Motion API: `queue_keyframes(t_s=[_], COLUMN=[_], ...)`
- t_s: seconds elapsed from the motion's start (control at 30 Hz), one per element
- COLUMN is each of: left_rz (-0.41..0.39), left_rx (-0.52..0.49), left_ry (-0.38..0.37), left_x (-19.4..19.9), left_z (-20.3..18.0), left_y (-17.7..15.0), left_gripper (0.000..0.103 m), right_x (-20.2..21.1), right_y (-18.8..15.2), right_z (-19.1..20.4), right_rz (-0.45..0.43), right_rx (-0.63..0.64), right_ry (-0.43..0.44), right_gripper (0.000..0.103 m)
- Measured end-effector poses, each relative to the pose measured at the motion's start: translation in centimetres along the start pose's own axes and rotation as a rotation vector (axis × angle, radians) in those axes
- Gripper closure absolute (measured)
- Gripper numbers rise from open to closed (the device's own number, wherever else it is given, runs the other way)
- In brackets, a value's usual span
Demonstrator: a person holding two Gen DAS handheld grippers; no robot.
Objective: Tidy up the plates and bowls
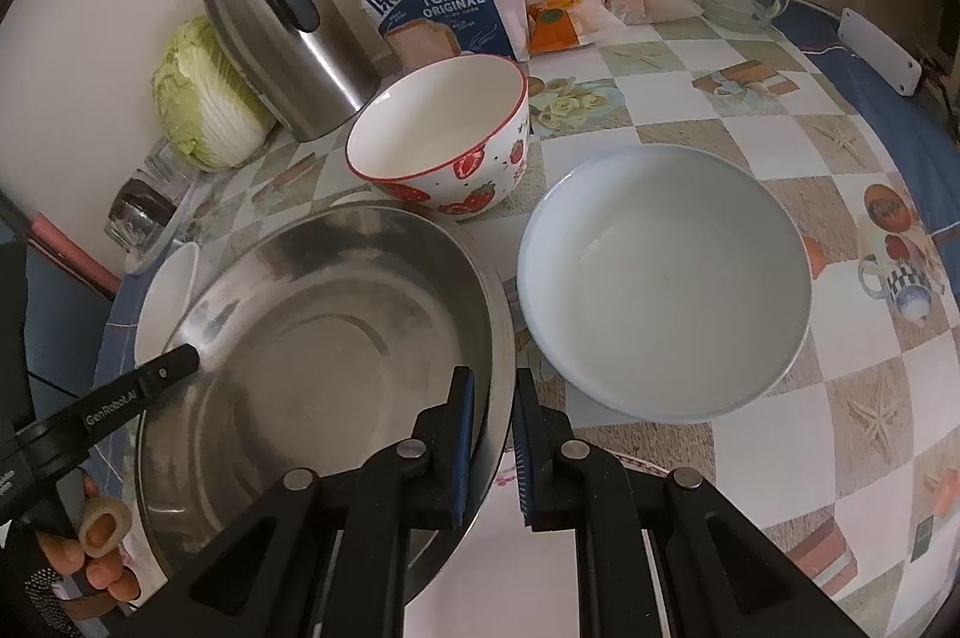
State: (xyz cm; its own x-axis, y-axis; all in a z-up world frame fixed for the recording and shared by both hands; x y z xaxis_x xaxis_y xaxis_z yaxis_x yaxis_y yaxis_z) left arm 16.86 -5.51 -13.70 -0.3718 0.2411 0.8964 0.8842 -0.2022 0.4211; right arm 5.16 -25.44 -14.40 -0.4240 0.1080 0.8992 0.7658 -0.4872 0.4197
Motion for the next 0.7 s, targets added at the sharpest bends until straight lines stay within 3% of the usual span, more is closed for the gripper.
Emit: queue_keyframes(t_s=[0.7], left_rz=[0.013], left_rx=[-0.007], left_ry=[-0.014], left_x=[-1.3], left_z=[-0.1], left_y=[0.0], left_gripper=[0.075], right_x=[-0.7], right_y=[0.3], right_z=[0.1], right_rz=[-0.020], right_rx=[0.017], right_ry=[-0.042], right_gripper=[0.090])
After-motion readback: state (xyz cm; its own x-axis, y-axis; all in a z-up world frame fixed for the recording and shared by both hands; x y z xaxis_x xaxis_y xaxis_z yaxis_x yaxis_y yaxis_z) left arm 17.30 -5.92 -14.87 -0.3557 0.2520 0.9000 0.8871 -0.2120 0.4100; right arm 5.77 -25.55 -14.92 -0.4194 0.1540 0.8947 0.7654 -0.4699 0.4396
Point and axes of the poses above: each gripper's, at about its wrist camera, not at the fingertips, and x roughly against the way its jaws point, z to its left, y to its top, the point moved 10 cm from there along -x, roughly the way its jaws point, and after that the axes turned 10 degrees about -y, right-handed, at the moved point
